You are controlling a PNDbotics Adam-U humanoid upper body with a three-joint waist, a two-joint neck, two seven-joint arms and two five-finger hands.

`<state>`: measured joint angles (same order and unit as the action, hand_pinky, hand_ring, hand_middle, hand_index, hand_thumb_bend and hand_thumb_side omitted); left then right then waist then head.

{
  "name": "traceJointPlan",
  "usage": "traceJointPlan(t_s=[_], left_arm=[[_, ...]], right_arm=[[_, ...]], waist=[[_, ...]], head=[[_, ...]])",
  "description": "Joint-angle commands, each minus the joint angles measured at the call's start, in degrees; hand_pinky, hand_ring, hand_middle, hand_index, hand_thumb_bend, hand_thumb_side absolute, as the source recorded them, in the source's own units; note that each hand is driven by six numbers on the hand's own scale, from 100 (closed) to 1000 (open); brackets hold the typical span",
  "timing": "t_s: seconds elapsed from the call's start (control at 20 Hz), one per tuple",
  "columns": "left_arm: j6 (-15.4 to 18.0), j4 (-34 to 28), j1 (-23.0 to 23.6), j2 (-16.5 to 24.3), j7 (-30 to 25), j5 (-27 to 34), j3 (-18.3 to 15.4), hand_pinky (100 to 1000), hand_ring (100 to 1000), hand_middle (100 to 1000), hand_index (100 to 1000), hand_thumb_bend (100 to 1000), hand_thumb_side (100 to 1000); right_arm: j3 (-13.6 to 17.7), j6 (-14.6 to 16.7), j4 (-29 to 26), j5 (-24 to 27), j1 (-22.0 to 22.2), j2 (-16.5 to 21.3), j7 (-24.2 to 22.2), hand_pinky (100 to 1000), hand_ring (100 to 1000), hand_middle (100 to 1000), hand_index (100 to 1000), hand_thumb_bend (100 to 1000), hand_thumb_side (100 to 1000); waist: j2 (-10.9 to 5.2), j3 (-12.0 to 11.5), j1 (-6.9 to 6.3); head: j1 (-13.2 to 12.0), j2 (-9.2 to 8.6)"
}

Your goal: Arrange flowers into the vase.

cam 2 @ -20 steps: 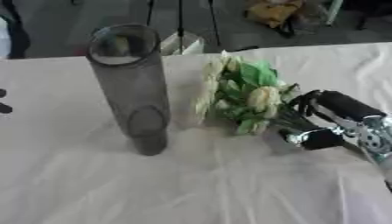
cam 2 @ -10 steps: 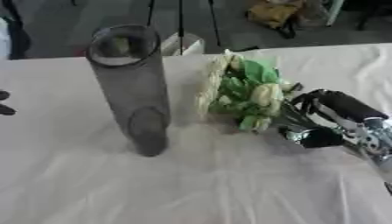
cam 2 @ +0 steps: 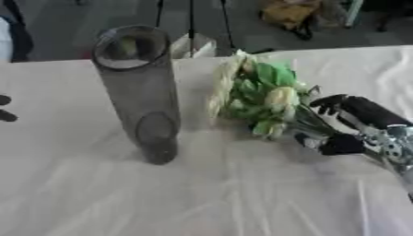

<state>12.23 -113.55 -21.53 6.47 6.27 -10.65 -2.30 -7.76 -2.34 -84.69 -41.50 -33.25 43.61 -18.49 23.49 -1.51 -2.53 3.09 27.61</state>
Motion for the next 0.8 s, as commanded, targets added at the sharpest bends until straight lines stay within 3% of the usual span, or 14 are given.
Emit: traceJointPlan(t_s=[0.05, 0.5, 0.8], left_arm=[[-0.02, -1.04, -0.44, 0.38, -0.36, -0.34, 0.61, 504, 624, 656, 930, 100, 1000], [0.0, -1.04, -0.31, 0.37, -0.57, -0.37, 0.57, 504, 624, 655, 928, 100, 1000], [0.0, -1.04, -0.29, 0.27, -0.64, -0.31, 0.58, 503, 624, 655, 928, 100, 1000]], right_arm=[[0.88, -0.22, -1.39, -0.87, -0.62, 1.89, -0.22, 736, 753, 709, 894, 395, 660], [1.78, -1.12, -2.55, -2.01, -0.66, 2.16, 0.43, 736, 760, 713, 894, 397, 675], [0.63, 0.01, -0.39, -3.05, -1.12, 1.8, -1.11, 730, 759, 713, 889, 398, 632]], waist=[[-0.21, 0.08, -0.6], [-0.11, 0.28, -0.63], [0.09, 0.11, -0.7]], head=[[-0.03, -0.59], [-0.08, -0.45], [0.13, -0.69]])
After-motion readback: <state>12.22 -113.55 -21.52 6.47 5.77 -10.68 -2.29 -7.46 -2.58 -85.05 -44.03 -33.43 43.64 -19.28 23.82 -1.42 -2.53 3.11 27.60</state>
